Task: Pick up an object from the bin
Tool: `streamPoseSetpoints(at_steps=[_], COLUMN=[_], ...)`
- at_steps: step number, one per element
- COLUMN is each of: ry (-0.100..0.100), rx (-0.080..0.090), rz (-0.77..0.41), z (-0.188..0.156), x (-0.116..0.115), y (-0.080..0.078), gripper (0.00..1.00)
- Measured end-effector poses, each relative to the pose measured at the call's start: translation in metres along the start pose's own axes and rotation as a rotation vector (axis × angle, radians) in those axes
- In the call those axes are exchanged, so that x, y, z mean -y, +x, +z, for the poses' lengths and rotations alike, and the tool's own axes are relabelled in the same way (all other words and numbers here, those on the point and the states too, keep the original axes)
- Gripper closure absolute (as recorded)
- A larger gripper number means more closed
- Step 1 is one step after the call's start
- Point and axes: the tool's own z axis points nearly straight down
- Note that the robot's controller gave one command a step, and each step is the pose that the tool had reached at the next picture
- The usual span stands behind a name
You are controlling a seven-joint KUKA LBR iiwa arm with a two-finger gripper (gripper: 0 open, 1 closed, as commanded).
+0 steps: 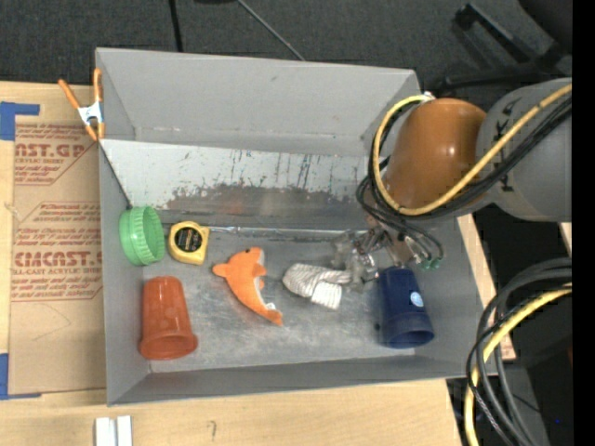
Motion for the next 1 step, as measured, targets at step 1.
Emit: streamPoseSetpoints(at_steps=[1], ry=[0.000], rx=[-0.001], rz=[0.000], z=[-0.0132], x=[-0.0003], y=[0.0002], gripper=[1.00])
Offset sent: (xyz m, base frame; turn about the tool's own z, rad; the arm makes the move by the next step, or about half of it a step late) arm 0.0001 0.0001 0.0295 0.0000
